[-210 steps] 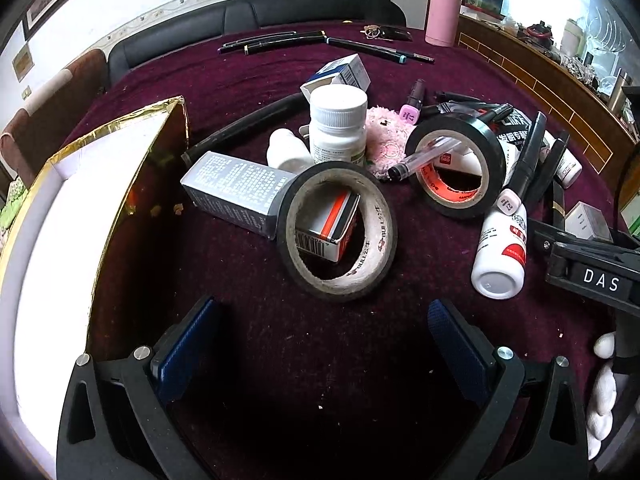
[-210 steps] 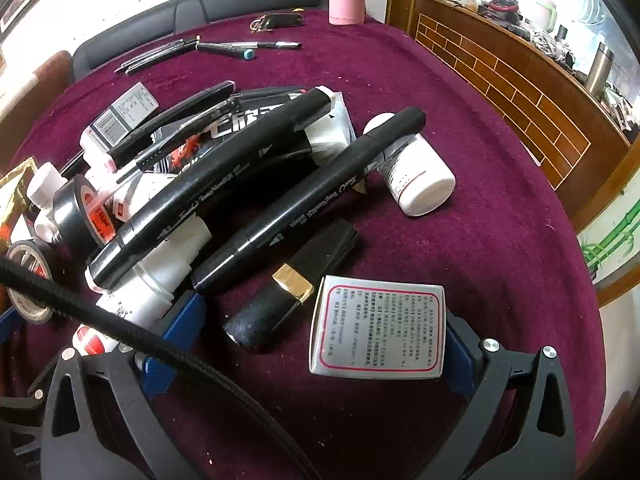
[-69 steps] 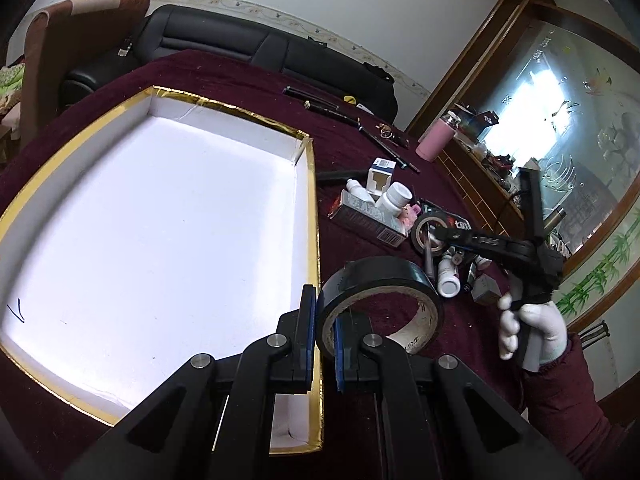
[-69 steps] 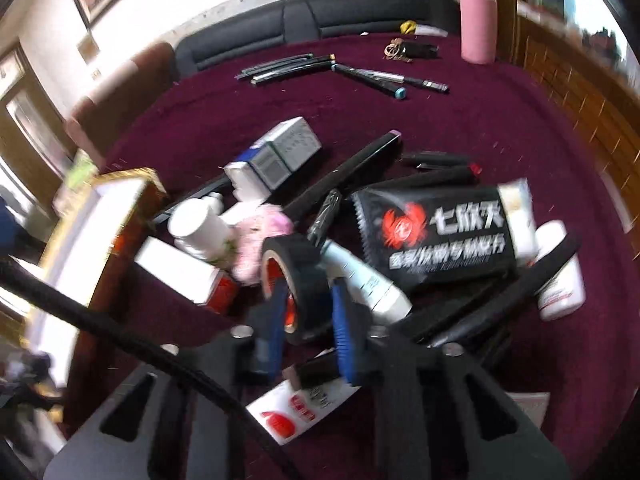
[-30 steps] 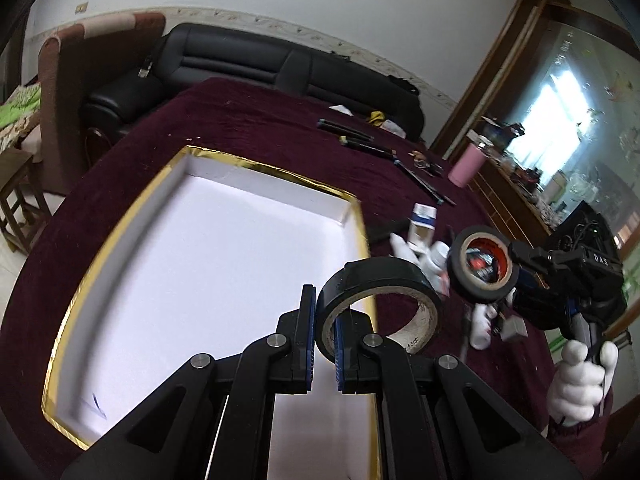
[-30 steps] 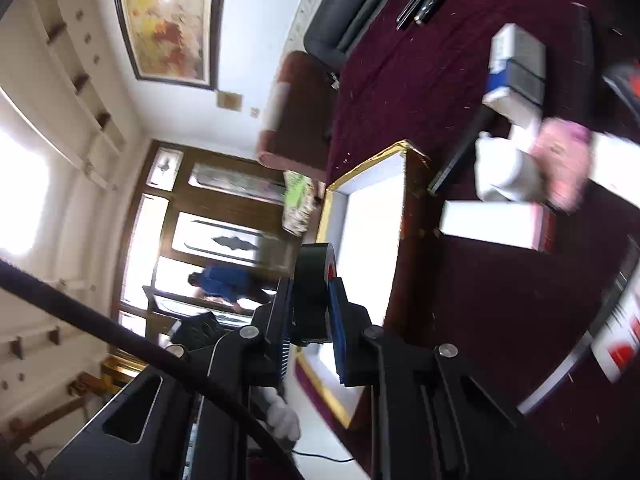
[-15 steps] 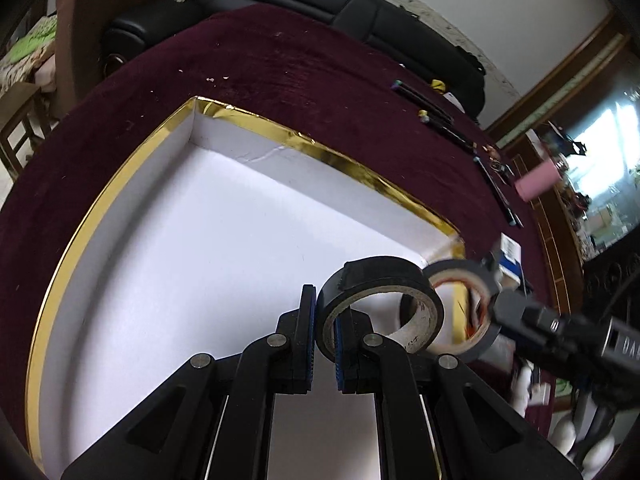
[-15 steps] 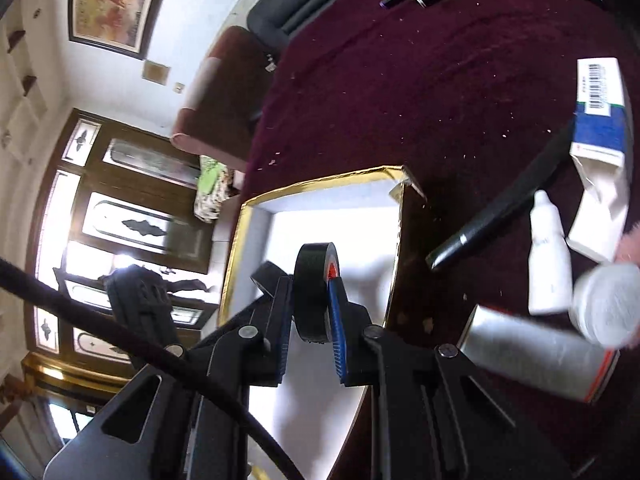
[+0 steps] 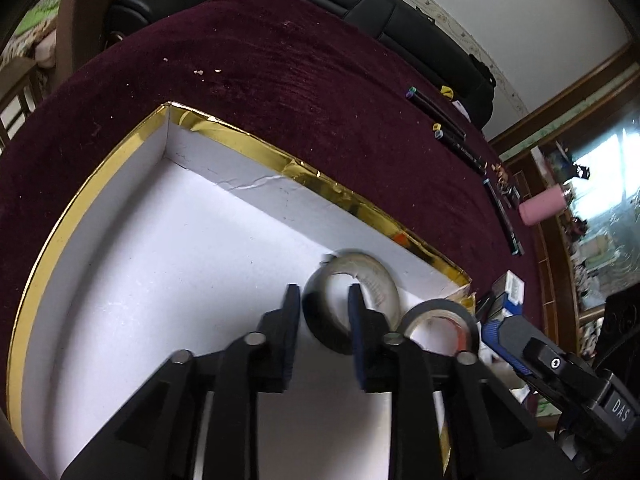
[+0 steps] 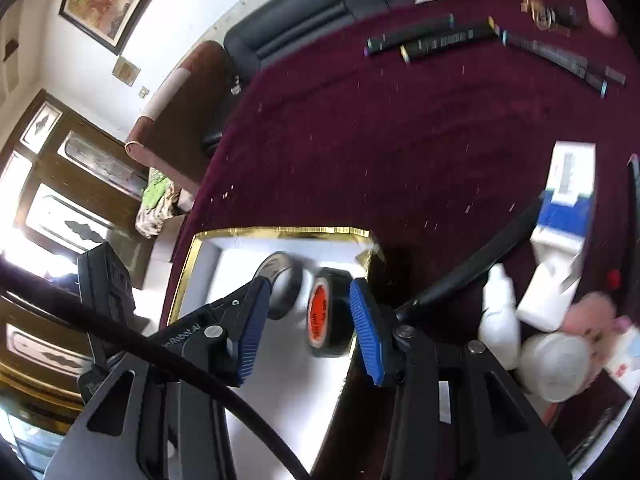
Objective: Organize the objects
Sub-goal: 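Place both tape rolls in the white tray and open both grippers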
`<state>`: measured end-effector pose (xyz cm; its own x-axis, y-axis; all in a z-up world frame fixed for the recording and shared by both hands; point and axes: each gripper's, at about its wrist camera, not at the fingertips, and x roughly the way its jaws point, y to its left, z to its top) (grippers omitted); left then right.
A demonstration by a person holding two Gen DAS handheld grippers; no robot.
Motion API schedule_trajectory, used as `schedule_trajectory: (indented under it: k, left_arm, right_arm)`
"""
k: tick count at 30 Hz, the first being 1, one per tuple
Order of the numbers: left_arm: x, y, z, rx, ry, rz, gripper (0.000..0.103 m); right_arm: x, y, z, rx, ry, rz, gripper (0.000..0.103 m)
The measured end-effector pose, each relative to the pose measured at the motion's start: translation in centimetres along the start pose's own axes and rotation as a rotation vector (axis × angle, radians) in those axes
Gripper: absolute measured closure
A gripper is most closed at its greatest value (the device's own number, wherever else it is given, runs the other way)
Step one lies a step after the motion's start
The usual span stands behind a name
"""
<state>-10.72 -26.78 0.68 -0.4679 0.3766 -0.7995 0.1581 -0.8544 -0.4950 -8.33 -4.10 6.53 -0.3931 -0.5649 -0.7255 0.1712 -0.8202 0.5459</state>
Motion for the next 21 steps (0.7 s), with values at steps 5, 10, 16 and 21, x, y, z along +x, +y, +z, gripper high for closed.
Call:
schedule_trajectory:
  k: [5, 10, 16, 21]
  left_arm:
    - [-2.2, 0.9, -0.1, -0.033, -0.057, -0.025, 0.072]
    - [-4.5, 2.3, -3.4, -0.09, -0.142, -0.087, 0.069]
    - [-3.5, 3.2, -7.8, -0.181, -0.088, -0.175, 0.069]
    - [-5.0, 1.4, -9.9, -0.097, -0.119, -0.202, 0.069]
  right_arm:
    - [-3.8, -0.2, -0.6, -0.024, -0.08, -0.031, 0.062]
    - [-6.9, -2.0, -2.9, -0.02, -0.112, 0.002, 0.06]
    - [-7.4, -3.8, -5.0, 0.05, -0.106, 0.041, 0.06]
    - [-10.5, -6.5, -6.9, 0.073, -0.154, 0.04, 0.06]
